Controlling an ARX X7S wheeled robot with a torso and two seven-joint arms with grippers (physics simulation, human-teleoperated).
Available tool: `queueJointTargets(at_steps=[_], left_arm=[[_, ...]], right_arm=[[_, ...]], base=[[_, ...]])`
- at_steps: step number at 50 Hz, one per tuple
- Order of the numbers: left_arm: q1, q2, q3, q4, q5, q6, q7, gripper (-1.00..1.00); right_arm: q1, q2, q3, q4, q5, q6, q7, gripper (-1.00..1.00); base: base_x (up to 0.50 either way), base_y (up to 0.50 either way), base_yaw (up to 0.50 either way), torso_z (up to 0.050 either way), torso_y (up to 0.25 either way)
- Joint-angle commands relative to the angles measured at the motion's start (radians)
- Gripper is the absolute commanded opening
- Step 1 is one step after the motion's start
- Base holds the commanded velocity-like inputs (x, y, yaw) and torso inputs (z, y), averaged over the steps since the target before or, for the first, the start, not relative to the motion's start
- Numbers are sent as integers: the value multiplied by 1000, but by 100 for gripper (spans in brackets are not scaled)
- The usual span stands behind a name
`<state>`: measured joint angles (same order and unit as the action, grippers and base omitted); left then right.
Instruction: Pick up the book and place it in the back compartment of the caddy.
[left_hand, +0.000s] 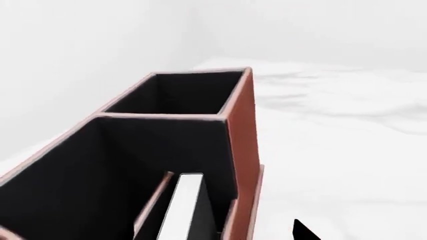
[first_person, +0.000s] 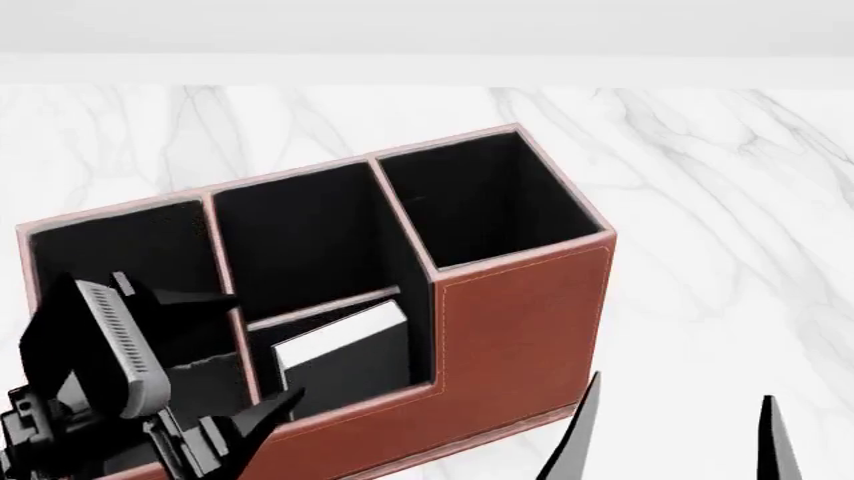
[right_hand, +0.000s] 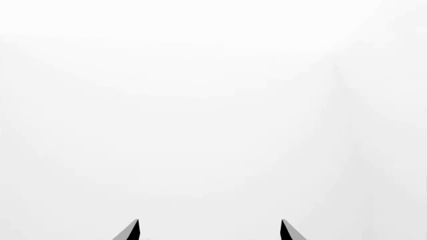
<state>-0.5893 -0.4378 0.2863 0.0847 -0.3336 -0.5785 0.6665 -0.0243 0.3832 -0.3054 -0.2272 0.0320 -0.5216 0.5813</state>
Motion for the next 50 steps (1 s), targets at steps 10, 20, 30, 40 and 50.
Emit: queueJointTargets(at_steps=[10,20,30,40,50], left_arm=[[192,-89,-104,530,-70,-176,-138,100],[154,-101,-168,667,-140,-266,-172,100],[68,-111,-197,799,-202,-382,-210,100],[6,-117,-200,909,-245,-474,-255,100],[-47,-174,-149,961,-294,-451,-355,100]], right_arm=[[123,23,20,-230,12,271,-13,100],[190,44,38,-379,22,407,-22,100],[224,64,51,-515,-2,516,-19,100],[232,77,57,-600,-16,563,-19,100],[218,97,87,-689,-24,586,-10,100]], base=[[0,0,0,0,0],[0,0,0,0,0],[0,0,0,0,0],[0,0,0,0,0],[0,0,0,0,0]])
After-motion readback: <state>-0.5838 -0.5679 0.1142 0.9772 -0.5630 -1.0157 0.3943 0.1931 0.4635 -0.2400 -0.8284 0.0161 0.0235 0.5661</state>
